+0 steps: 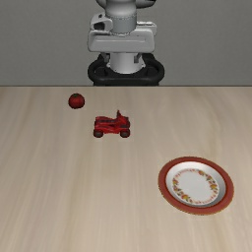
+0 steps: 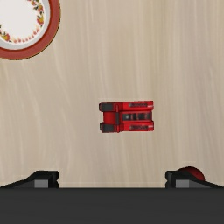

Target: Pick up the tomato and put it on the plate

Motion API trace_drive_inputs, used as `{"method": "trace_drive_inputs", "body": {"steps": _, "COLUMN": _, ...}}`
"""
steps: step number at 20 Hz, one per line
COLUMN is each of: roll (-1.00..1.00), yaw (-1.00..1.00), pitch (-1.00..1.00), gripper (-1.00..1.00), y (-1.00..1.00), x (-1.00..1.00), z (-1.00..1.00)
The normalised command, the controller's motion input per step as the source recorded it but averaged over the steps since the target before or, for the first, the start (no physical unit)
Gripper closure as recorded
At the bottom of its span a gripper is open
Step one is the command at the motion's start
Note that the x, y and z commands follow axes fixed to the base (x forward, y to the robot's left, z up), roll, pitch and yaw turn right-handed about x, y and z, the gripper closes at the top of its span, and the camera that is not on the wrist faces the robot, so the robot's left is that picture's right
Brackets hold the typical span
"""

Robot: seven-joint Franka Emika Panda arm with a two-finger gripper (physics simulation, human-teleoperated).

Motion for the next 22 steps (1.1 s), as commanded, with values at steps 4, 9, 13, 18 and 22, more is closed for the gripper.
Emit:
{"method": "trace_drive_inputs", "body": {"steps": 4, "roll": 0.00, "yaw": 0.00, "pitch": 0.00, "gripper": -1.00, "y": -1.00, "x": 0.00, "z": 0.00}}
{"method": "trace_drive_inputs", "body": {"steps": 9, "roll": 0.00, "yaw": 0.00, "pitch": 0.00, "gripper": -1.00, "y": -1.00, "x": 0.00, "z": 0.00}}
{"method": "trace_drive_inputs", "body": {"steps": 13, "roll": 0.00, "yaw": 0.00, "pitch": 0.00, "gripper": -1.00, "y": -1.00, "x": 0.00, "z": 0.00}}
{"method": "trace_drive_inputs", "body": {"steps": 18, "roll": 0.00, "yaw": 0.00, "pitch": 0.00, "gripper": -1.00, "y": 0.00, "x": -1.00, "z": 0.00}}
{"method": "trace_drive_inputs", "body": {"steps": 22, "roll": 0.00, "yaw": 0.00, "pitch": 0.00, "gripper": -1.00, "y": -0.25, "x": -0.50, "z": -0.25}}
